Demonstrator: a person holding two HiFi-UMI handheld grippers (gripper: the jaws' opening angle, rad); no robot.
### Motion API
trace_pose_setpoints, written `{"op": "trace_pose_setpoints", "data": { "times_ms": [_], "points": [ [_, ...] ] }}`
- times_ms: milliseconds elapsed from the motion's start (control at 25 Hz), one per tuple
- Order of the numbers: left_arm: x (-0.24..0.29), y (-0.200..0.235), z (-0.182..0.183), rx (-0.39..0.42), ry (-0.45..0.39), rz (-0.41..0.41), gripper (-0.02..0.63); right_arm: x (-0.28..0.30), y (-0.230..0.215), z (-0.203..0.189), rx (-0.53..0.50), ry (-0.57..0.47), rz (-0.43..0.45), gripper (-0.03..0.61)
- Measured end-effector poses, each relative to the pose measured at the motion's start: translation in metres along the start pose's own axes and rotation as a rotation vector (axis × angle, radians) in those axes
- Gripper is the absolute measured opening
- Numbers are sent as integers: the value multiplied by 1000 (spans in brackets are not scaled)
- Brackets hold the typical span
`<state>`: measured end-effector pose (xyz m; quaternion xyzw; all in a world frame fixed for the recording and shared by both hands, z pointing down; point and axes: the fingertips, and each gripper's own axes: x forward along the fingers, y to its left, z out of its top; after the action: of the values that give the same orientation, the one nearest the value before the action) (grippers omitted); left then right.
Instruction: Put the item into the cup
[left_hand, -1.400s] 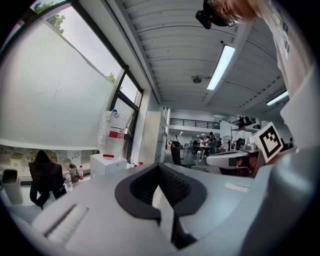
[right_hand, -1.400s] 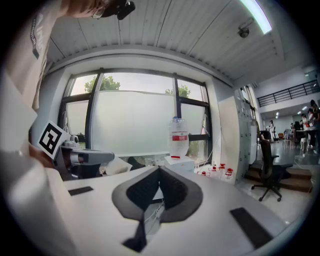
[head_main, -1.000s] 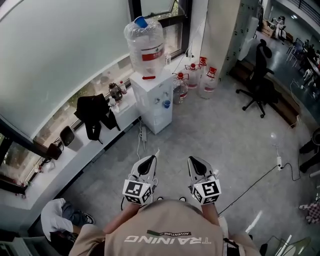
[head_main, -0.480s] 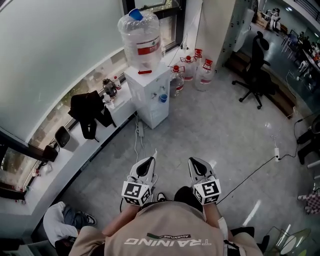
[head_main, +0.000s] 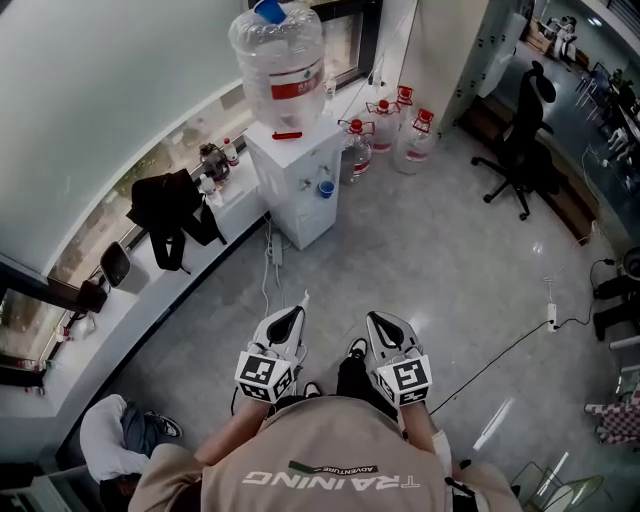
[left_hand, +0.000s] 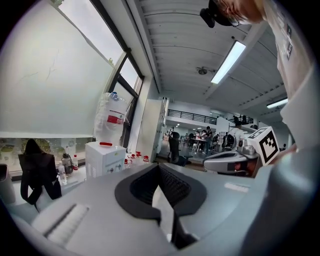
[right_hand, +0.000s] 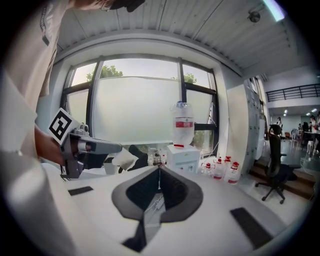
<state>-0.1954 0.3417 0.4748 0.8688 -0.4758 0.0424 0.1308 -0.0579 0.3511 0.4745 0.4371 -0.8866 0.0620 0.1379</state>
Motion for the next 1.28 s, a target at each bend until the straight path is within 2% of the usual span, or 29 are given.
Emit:
{"op": "trace_pose_setpoints", "data": {
  "times_ms": [280,480,560,760,880,1120,1280],
  "points": [
    [87,1,26,-23,3,1,8,40,-65,5,-2,-20,70,12],
    [149,3,47,-46,-13,45,8,58,-119,5,10,0,132,12],
    [168,3,52,-31,-15,67,8,62,-137,4,16,2,147,12],
    [201,7,63,26,-20,108,8,82,-175,9,65,-12,161,12],
    [215,14,66,39,-15,118,8,96,-187,12,49,-6,166,12],
    [235,48,77,72,-33,133,8,134,-207,32,31,-4,134,12],
    [252,76,79,84,-11,104,8,162,-222,54,57,-14,102,12]
  ]
}}
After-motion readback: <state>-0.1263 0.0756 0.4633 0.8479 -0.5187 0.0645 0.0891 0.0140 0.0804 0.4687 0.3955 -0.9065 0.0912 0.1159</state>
